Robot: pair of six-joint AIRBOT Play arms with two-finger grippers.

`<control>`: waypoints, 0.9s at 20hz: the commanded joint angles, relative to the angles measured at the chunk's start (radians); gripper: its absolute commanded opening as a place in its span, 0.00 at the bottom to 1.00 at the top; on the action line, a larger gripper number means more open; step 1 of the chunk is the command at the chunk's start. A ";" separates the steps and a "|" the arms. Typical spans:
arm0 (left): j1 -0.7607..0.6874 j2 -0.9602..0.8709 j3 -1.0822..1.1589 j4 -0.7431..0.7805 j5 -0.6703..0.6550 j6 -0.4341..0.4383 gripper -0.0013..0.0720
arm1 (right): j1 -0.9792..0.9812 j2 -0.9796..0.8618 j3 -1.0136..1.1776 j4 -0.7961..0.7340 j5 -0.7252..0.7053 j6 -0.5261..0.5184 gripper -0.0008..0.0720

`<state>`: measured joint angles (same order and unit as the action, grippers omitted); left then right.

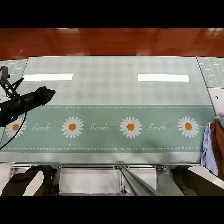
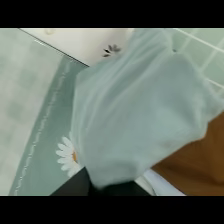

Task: Fold the shirts.

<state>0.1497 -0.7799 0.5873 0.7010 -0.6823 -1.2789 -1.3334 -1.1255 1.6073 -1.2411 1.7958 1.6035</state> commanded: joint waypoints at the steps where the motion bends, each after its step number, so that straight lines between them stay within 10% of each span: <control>1: 0.000 0.000 0.001 0.001 0.110 0.000 0.04 | -0.088 0.167 -0.248 -0.246 0.064 -0.004 0.05; 4: 0.000 0.000 0.001 0.001 0.135 0.008 0.05 | -0.087 0.269 -0.436 -0.379 0.064 -0.012 0.11; 6: 0.000 -0.001 0.001 0.002 0.146 0.023 0.04 | -0.077 0.297 -0.529 -0.418 0.065 -0.013 0.58; 7: 0.000 -0.001 0.002 0.001 0.158 0.023 0.04 | -0.065 0.304 -0.555 -0.426 0.066 -0.014 0.58; 11: 0.008 -0.052 0.077 0.001 0.163 0.011 0.04 | -0.002 0.282 -0.547 -0.370 0.031 0.013 0.54; 14: 0.051 -0.140 0.253 0.002 0.069 0.057 0.04 | 0.113 0.172 -0.439 0.056 -0.101 0.005 0.09; 18: 0.045 -0.329 0.577 0.002 -0.114 0.056 0.04 | 0.650 -0.031 -0.186 0.311 -0.439 -0.039 0.05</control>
<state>0.1982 -0.9920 0.9691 0.7029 -0.6682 -1.2327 -0.9974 -1.0370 1.2781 -1.1400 1.5890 1.5898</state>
